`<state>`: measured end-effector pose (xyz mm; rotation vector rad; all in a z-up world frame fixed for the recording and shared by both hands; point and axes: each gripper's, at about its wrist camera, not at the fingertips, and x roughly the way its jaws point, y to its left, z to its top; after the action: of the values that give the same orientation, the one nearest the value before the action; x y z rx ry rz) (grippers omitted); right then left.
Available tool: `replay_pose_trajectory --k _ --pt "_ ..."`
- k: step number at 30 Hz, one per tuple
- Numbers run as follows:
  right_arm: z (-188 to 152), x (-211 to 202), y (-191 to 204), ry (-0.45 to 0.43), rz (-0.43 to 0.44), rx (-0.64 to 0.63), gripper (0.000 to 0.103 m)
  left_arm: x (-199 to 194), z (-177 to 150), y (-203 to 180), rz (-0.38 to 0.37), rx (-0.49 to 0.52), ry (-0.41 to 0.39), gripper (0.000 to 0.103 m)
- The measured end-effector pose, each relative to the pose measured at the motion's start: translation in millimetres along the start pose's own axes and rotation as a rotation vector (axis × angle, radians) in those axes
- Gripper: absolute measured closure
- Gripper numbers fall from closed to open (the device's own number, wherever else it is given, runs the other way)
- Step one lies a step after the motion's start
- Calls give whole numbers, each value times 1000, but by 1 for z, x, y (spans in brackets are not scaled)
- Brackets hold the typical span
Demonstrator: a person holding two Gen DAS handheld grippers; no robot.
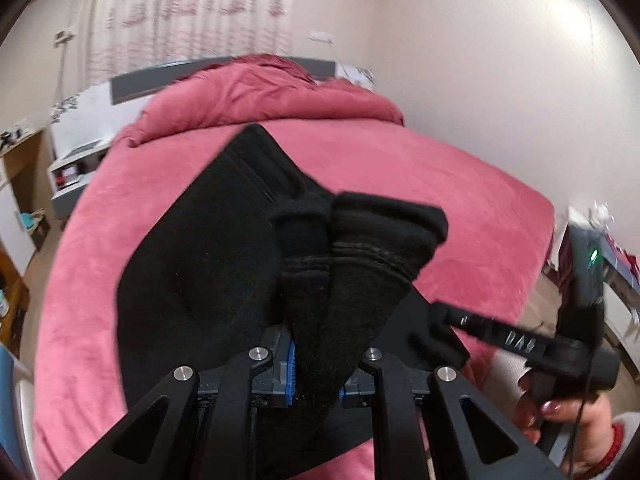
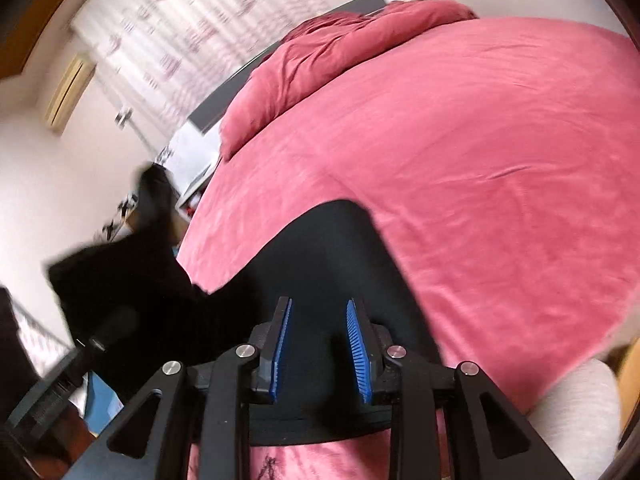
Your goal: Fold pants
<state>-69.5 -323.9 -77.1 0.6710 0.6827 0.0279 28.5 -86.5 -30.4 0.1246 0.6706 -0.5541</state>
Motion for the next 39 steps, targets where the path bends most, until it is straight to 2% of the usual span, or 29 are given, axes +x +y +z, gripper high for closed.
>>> replay_pose_trajectory --k 4,8,13,16,19,20,22,25,28,31,33,34,36,39 --pt "3 -11 -17 -21 -26 39 73 26 -4 -25 13 59 36 90" --pt "2 -18 -35 -26 -43 81 73 38 -3 -44 -14 85 34 90" --pt "9 -21 -47 -38 -56 117 73 41 -16 -78 -42 220 30 90" --pt "11 -24 -52 -46 -68 133 73 55 -31 -95 -47 306 68 89" --pt "11 -28 -55 -53 -84 143 73 78 -51 -110 -23 409 145 85" --pt "12 -30 -55 -54 -88 144 73 83 -54 -113 -14 427 165 80" --pt "12 -32 -54 -60 -95 134 73 79 -61 -115 5 456 137 77" --pt "14 -35 -45 -72 -100 93 62 64 -61 -112 -25 425 157 71" --pt "15 -34 -31 -69 -51 61 53 36 -53 -89 -129 291 132 69" --pt "14 -29 -16 -38 -8 17 48 12 -49 -64 -144 186 91 67" --pt "10 -24 -6 -10 14 -7 45 -1 -47 -46 -89 136 39 67" --pt "9 -23 -1 2 24 -19 44 -8 -46 -34 -37 111 12 67" --pt "4 -19 7 24 33 -48 44 -16 -48 -18 31 72 -14 67" --pt "-4 -3 17 89 -54 -114 44 -9 -53 12 179 8 26 67"
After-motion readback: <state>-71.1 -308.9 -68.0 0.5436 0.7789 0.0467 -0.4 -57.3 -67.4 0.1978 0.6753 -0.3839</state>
